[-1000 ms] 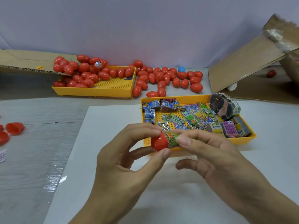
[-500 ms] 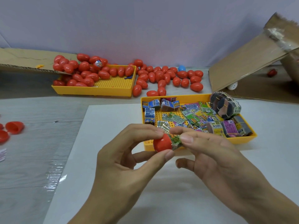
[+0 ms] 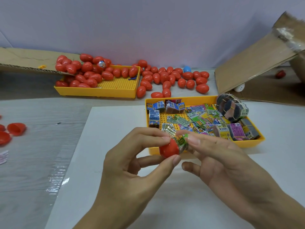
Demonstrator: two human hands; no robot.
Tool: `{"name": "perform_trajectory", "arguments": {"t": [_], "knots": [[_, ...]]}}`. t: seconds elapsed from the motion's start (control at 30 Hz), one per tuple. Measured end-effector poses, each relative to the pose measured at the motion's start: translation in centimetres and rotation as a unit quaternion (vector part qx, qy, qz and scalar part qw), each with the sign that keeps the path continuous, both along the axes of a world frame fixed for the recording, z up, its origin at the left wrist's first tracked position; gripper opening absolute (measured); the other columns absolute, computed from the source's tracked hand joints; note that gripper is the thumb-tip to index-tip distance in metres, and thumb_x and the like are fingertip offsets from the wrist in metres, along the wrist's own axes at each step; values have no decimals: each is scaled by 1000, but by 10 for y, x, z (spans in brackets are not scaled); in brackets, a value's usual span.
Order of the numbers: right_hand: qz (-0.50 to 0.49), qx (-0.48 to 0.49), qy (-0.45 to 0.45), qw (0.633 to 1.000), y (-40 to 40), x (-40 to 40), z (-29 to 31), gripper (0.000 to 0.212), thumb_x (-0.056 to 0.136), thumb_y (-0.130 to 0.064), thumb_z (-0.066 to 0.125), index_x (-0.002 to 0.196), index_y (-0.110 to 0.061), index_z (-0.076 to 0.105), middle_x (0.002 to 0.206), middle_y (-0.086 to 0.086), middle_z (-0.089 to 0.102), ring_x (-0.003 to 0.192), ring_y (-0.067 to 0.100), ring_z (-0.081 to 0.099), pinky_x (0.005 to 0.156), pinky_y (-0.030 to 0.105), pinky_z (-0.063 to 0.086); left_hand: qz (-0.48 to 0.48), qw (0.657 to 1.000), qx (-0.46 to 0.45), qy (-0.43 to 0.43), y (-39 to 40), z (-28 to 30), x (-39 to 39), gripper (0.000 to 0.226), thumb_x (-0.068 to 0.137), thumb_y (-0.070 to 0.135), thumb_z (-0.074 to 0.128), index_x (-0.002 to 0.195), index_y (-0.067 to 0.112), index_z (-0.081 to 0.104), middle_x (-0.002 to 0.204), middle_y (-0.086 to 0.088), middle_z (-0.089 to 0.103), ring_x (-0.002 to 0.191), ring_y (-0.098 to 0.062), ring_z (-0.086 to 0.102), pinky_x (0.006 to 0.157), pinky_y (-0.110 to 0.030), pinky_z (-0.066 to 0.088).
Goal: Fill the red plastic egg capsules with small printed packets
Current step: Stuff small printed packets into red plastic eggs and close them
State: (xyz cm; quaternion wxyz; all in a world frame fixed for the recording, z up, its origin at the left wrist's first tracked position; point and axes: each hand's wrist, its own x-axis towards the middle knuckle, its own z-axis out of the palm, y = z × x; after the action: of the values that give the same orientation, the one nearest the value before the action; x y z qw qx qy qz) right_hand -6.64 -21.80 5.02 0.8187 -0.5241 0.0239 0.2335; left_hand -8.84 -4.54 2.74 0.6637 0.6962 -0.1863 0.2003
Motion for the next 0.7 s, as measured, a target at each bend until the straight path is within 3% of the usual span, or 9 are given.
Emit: {"name": "perform_trajectory", "arguments": {"t": [0.13, 0.3, 0.43, 0.7], "knots": [[3, 0, 9, 1000, 0, 0, 0, 45, 66, -28, 79, 101, -1, 75, 98, 5, 70, 86, 11, 63, 62, 25, 53, 0, 1000, 1, -10, -1, -1, -1, 26, 76, 10, 77, 100, 15, 70, 104, 1, 67, 102, -29, 68, 72, -30, 62], [-3, -5, 2, 1000, 1, -1, 1, 36, 67, -29, 79, 92, -3, 77, 104, 7, 68, 87, 11, 62, 62, 25, 51, 8, 1000, 0, -12, 1, 1, -1, 26, 76, 12, 78, 101, 16, 69, 105, 0, 66, 104, -32, 68, 73, -32, 62], [-9, -13, -1, 1000, 2, -2, 1, 45, 57, -32, 83, 90, -2, 77, 107, 9, 69, 85, 11, 63, 60, 26, 51, 10, 1000, 9, -15, 1, 1, -1, 26, 76, 12, 78, 101, 16, 69, 104, 2, 65, 102, -30, 68, 73, -31, 62], [23, 22, 15, 999, 2, -2, 0, 39, 65, -31, 80, 94, -6, 77, 108, 9, 71, 92, 13, 62, 63, 26, 53, 16, 1000, 14, -5, 2, 1, 0, 26, 76, 15, 79, 100, 18, 70, 104, 1, 66, 103, -32, 67, 72, -31, 62]]}}
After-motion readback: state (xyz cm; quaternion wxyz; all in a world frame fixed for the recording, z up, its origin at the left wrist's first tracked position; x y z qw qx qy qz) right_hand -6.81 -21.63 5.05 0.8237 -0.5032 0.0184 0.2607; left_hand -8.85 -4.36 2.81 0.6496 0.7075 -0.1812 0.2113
